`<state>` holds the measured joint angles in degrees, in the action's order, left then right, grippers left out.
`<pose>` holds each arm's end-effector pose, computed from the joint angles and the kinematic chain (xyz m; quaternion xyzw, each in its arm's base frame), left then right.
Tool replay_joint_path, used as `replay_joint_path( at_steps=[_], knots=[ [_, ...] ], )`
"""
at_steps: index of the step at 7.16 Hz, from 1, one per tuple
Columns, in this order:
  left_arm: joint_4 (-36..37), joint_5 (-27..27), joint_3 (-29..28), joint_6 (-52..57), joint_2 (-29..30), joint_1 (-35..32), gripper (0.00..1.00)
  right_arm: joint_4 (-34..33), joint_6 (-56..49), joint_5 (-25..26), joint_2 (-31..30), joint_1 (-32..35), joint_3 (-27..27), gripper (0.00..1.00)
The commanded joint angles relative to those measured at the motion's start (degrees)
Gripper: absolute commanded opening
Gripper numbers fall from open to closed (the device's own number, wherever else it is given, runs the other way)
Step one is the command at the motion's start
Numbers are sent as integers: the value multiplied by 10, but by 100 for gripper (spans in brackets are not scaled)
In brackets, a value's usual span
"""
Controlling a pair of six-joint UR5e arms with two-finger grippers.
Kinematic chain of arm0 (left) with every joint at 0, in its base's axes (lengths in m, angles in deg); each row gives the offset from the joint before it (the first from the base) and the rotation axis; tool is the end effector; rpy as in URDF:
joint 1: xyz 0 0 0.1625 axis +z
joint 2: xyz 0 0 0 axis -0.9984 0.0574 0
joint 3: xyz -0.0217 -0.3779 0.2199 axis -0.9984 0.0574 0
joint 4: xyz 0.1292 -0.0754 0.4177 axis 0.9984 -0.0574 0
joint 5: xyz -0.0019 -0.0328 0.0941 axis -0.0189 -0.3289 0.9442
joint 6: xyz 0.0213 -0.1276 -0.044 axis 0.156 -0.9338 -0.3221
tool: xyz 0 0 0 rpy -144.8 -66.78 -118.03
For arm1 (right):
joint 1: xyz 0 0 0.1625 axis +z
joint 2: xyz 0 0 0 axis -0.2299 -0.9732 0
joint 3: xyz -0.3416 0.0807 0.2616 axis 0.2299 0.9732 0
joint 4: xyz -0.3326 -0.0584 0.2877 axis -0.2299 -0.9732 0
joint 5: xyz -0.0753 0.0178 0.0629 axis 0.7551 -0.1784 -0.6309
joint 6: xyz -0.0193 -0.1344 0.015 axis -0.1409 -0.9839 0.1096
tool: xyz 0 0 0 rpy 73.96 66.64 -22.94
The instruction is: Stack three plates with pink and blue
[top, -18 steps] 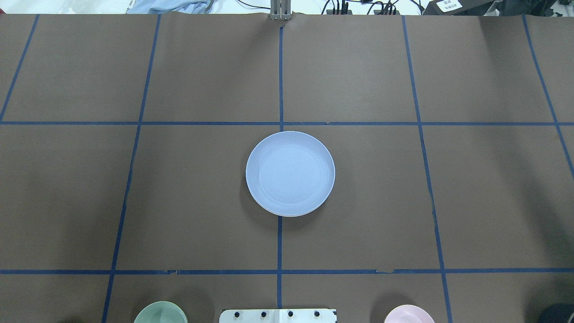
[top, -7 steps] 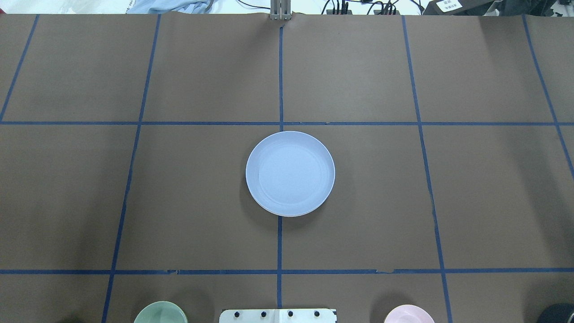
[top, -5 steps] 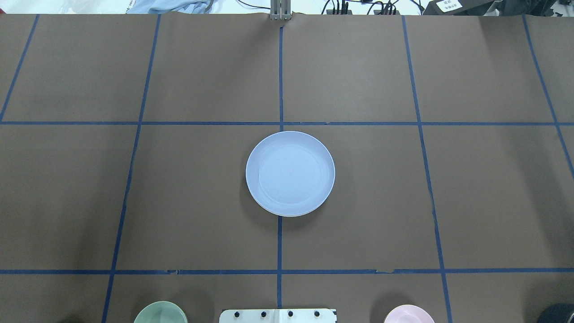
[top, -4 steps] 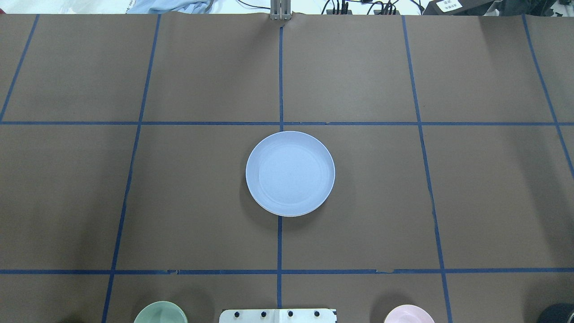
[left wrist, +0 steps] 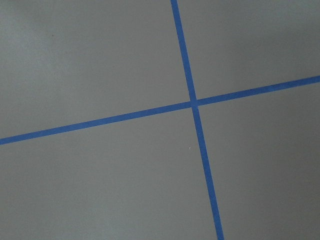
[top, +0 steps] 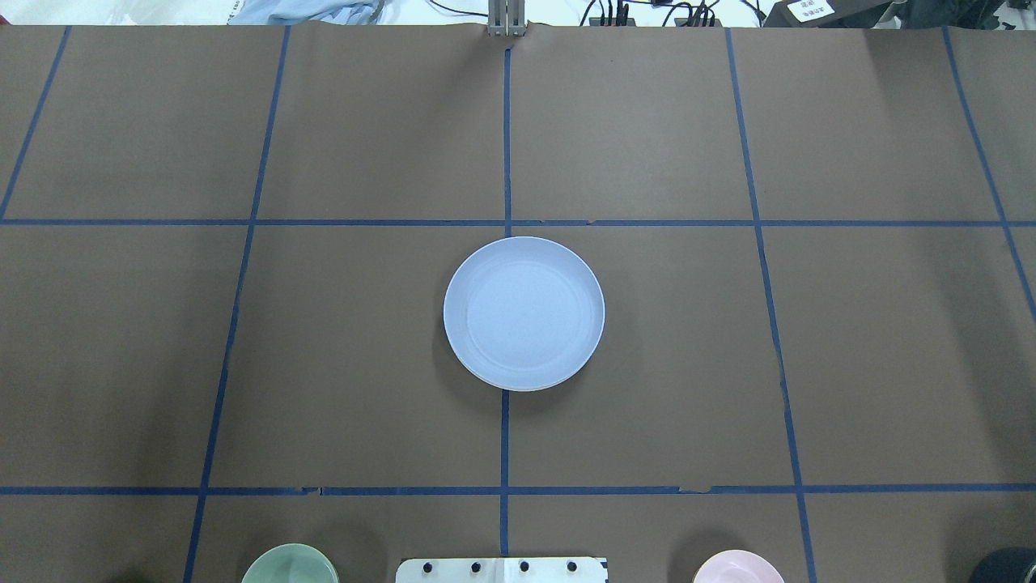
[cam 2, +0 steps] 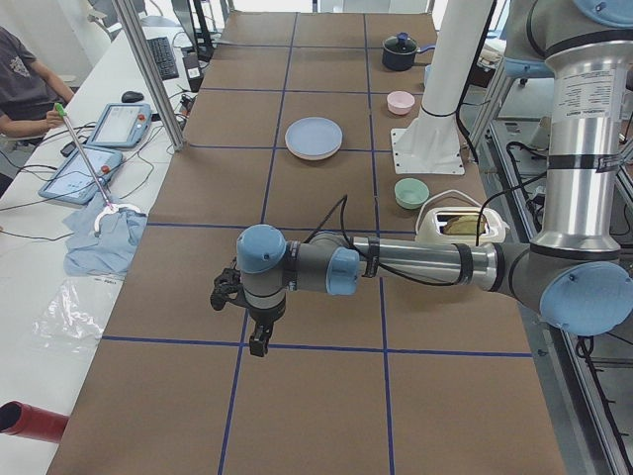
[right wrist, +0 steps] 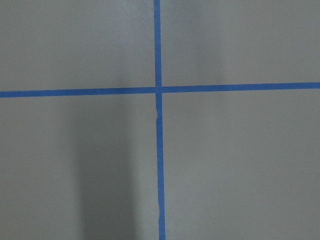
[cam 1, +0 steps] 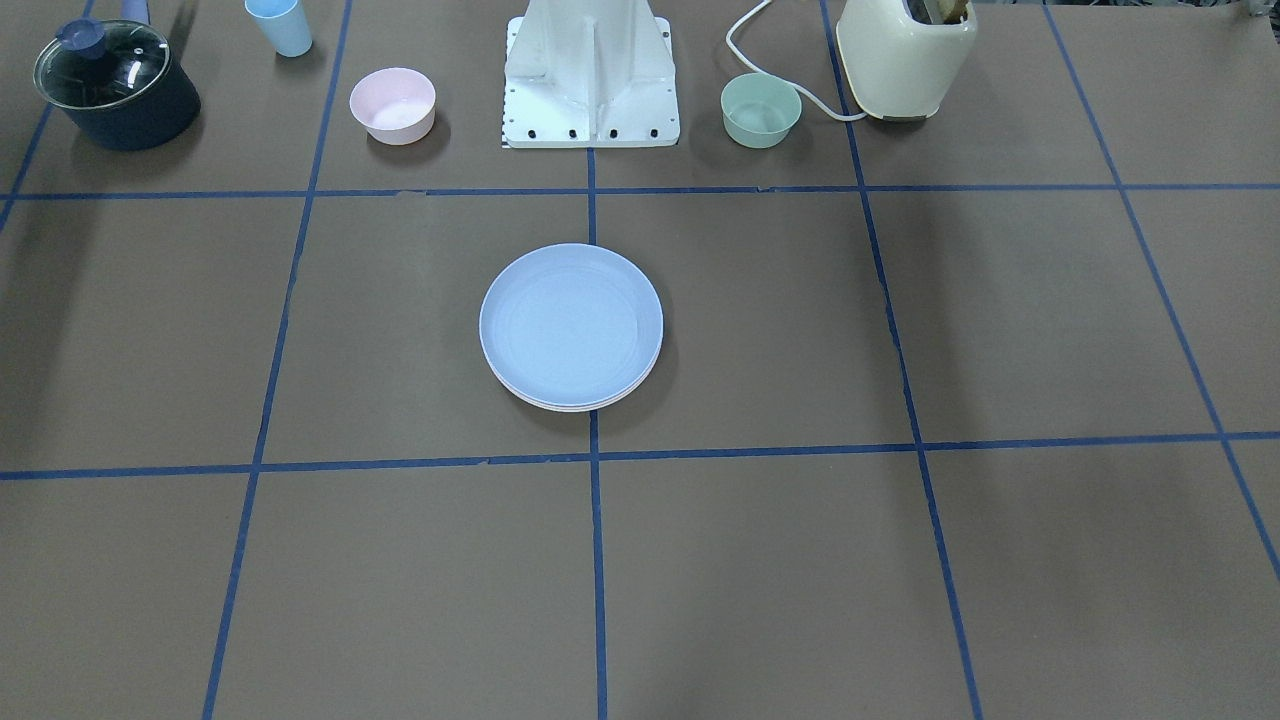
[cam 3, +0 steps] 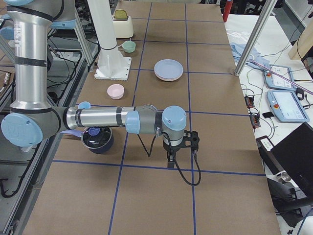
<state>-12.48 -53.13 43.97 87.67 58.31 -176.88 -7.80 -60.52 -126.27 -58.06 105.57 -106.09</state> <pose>-0.0451 -0.5199 0.6706 0.0681 0.3464 0.0757 0.9325 0.0571 -0.4849 0.6561 0.0119 -0.3777 0.0262 0.9255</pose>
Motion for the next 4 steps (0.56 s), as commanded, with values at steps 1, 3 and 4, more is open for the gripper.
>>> replay_joint_path(
  at_steps=[1,3,4],
  knots=[
    [0,0,0,0,0,0,100,1,0,-6,-8,2,3,100],
    [0,1,-1,0,1,0,100,5,-1,-7,-16,2,2,100],
    [0,1,-1,0,1,0,100,5,-1,-7,-16,2,2,100]
  ],
)
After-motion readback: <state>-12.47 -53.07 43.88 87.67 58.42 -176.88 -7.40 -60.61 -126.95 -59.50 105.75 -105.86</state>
